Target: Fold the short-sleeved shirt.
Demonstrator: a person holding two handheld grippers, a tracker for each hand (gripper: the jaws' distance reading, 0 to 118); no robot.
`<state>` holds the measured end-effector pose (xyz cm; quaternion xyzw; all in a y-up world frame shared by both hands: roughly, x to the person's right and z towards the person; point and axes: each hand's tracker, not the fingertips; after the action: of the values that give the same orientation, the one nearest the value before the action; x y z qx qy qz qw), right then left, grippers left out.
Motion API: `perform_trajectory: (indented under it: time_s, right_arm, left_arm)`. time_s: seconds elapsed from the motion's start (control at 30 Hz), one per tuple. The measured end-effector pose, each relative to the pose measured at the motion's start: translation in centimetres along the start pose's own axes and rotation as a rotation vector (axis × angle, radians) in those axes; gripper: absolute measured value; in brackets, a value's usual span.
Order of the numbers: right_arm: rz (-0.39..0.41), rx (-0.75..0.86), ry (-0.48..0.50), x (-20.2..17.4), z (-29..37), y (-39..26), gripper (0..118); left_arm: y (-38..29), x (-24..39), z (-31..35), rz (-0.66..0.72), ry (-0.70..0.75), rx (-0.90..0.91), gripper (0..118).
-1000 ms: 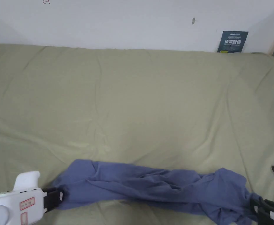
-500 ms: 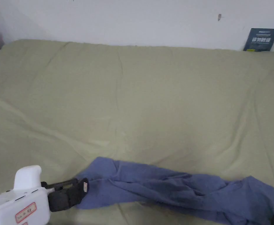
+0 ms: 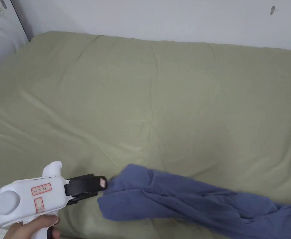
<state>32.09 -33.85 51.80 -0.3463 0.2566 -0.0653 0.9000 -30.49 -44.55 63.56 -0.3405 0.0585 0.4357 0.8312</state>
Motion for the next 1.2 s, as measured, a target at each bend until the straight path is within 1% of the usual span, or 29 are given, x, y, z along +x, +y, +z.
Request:
perform_trajectory:
  time_s: [0.03,0.07,0.1,0.13,0.17,0.23,0.27,0.3,0.33,0.4,0.43,0.47,0.53,0.57,0.6,0.63,0.67,0.7,0.73,0.77,0.8,0.83,0.87,0.93,1.0,1.03,1.07,1.13,1.2]
  right_arm:
    - [0.001,-0.003,-0.002,0.0,0.0,0.0,0]
    - [-0.004,-0.003,-0.001,0.5,-0.2,-0.4,0]
    - [-0.005,-0.007,-0.004,0.7,-0.2,-0.4,0]
    - [-0.010,-0.011,-0.006,0.9,-0.2,-0.5,0]
    - [-0.016,-0.016,-0.007,1.1,-0.3,-0.5,0]
    - [-0.015,-0.023,-0.013,1.0,-0.6,-0.8,0]
    - [-0.013,-0.029,-0.015,1.1,-0.6,-0.8,0]
    - [-0.013,-0.034,-0.017,1.3,-0.7,-0.8,0]
    - [-0.011,-0.037,-0.021,0.9,-0.9,-0.9,0]
    - [-0.027,-0.041,-0.013,1.0,-1.3,-1.0,0]
    - [-0.030,-0.042,-0.011,1.1,-1.4,-1.0,0]
    - [-0.024,-0.044,-0.018,0.1,-1.7,-0.9,0]
    - [-0.022,-0.047,-0.023,-0.2,-1.7,-0.9,0]
    - [-0.025,-0.042,-0.019,-0.2,-1.6,-0.9,0]
    - [-0.029,-0.038,-0.011,-0.3,-1.4,-0.8,0]
    - [-0.029,-0.038,-0.008,-0.4,-1.4,-0.9,0]
    - [-0.026,-0.041,-0.009,-0.4,-1.5,-0.9,0]
    - [-0.022,-0.043,-0.011,-0.4,-1.6,-1.0,0]
    - [-0.016,-0.042,-0.013,-0.4,-1.5,-1.1,0]
    - [-0.008,-0.042,-0.017,-0.5,-1.5,-1.1,0]
    - [-0.006,-0.039,-0.019,-0.5,-1.4,-1.2,0]
    - [-0.006,-0.035,-0.018,-0.5,-1.3,-1.2,0]
    - [-0.010,-0.034,-0.012,-0.5,-1.2,-1.1,0]
    - [-0.014,-0.029,-0.009,-0.5,-1.1,-1.1,0]
    - [-0.016,-0.023,-0.004,-0.6,-1.0,-1.2,0]
    - [-0.017,-0.022,0.000,-0.6,-0.9,-1.1,0]
    - [-0.016,-0.022,0.004,-0.7,-0.9,-1.2,0]
    - [-0.013,-0.019,0.011,-0.9,-0.8,-1.3,0]
    - [-0.008,-0.021,0.020,-1.1,-0.9,-1.4,0]
  left_arm:
    - [-1.3,-0.3,-0.8,0.097,-0.088,-0.268,114]
    - [-1.2,-1.2,-1.7,0.153,-0.191,-0.270,118]
    - [-1.0,-2.2,-2.6,0.218,-0.298,-0.323,118]
    - [-1.0,-3.0,-3.6,0.261,-0.341,-0.380,118]
    - [-1.5,-3.1,-4.6,0.275,-0.322,-0.408,118]
    - [-2.1,-3.9,-6.2,0.253,-0.308,-0.446,118]
    - [-1.9,-3.3,-6.8,0.201,-0.393,-0.381,118]
    - [-1.7,-3.7,-8.1,0.188,-0.465,-0.352,118]
    - [-1.7,-3.3,-9.6,0.193,-0.501,-0.366,118]
    - [-2.3,-2.3,-13.0,0.249,-0.606,-0.469,118]
    - [-2.6,-1.6,-14.0,0.248,-0.642,-0.467,118]
    - [-2.6,-0.9,-14.9,0.239,-0.651,-0.467,118]
    - [-2.1,0.1,-15.4,0.223,-0.608,-0.474,118]
    - [-1.9,0.1,-15.0,0.221,-0.546,-0.450,105]
    - [-1.8,0.2,-15.3,0.231,-0.476,-0.427,63]
    - [-2.1,0.3,-16.1,0.229,-0.285,-0.449,9]
    - [-2.7,-0.2,-16.2,0.184,-0.119,-0.454,9]
    - [-3.1,1.3,-15.5,0.198,-0.291,-0.430,9]
    - [-2.9,3.0,-14.9,0.165,-0.292,-0.384,9]
    - [-3.1,4.6,-14.1,0.108,-0.187,-0.370,9]
    - [-2.3,5.4,-13.4,-0.024,-0.106,-0.185,9]
    - [-1.8,5.6,-12.1,-0.069,-0.029,-0.143,9]
    - [-1.6,5.8,-11.0,-0.088,0.020,-0.115,9]
    - [-1.2,5.5,-9.2,-0.027,-0.014,-0.082,9]
    - [-0.5,5.2,-7.3,-0.047,0.080,-0.025,9]
    - [-0.3,4.9,-6.4,-0.094,0.154,-0.020,9]
    - [0.0,4.5,-5.6,-0.115,0.195,-0.021,9]
    - [0.4,4.3,-4.3,-0.130,0.264,-0.026,9]
    - [0.4,4.5,-3.6,-0.148,0.298,-0.049,9]
